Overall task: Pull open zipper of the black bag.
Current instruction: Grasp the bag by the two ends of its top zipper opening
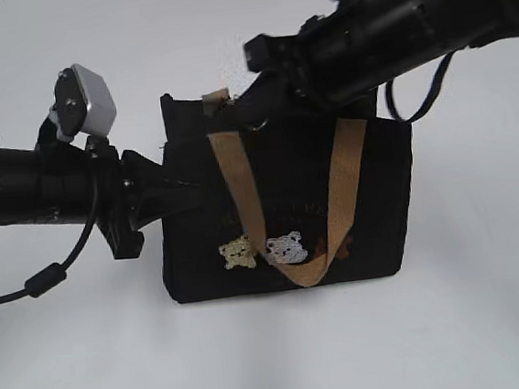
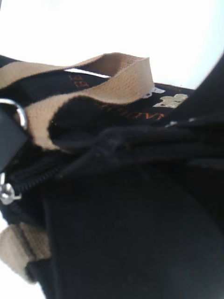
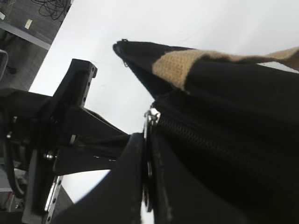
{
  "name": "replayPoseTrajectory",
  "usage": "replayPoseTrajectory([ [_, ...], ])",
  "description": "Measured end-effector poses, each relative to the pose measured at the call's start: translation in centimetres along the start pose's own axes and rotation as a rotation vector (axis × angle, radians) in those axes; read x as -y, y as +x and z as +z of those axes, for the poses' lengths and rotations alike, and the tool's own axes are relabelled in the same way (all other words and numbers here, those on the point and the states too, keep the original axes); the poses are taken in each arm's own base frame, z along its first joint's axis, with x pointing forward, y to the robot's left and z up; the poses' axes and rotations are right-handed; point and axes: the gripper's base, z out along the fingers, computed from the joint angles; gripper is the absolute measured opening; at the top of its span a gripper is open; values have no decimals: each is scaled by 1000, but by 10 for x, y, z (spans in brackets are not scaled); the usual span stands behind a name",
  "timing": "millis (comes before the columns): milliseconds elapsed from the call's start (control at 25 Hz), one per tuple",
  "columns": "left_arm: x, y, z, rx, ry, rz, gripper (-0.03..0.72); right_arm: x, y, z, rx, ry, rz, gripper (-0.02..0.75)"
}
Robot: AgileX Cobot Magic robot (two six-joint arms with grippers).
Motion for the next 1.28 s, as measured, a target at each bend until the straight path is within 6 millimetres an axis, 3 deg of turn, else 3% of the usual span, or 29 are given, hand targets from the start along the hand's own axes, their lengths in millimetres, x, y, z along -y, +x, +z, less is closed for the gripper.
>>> replayPoseTrajectory([
  [200, 1, -1, 1, 8, 2, -4, 61, 32, -14, -39, 7, -6, 62, 5],
  [480, 1, -1, 1, 1, 0, -1, 61, 73, -17, -82, -29, 41, 141, 3],
  [760, 1, 0, 1, -5, 2, 1, 61, 73, -15, -96, -56, 76, 147, 9],
  [840, 1, 0, 1, -5, 2, -28, 64, 68, -14, -99, -64, 64, 131, 63],
  [920, 1, 1, 1, -10, -1, -107, 115, 59, -13, -106, -87, 34, 92, 197],
  [1000, 0, 2, 1, -23, -12, -227, 246, 49, -11, -114, -106, 19, 54, 384],
  [1080, 1, 4, -1, -56, -17, -360, 371, 40, -7, -124, -139, 10, 19, 491],
  [1160, 3, 4, -5, -113, -20, -442, 439, 32, -1, -135, -190, 37, -6, 520],
  [1280, 5, 1, -20, -206, -91, -579, 434, 25, 12, -157, -259, 166, -12, 505],
])
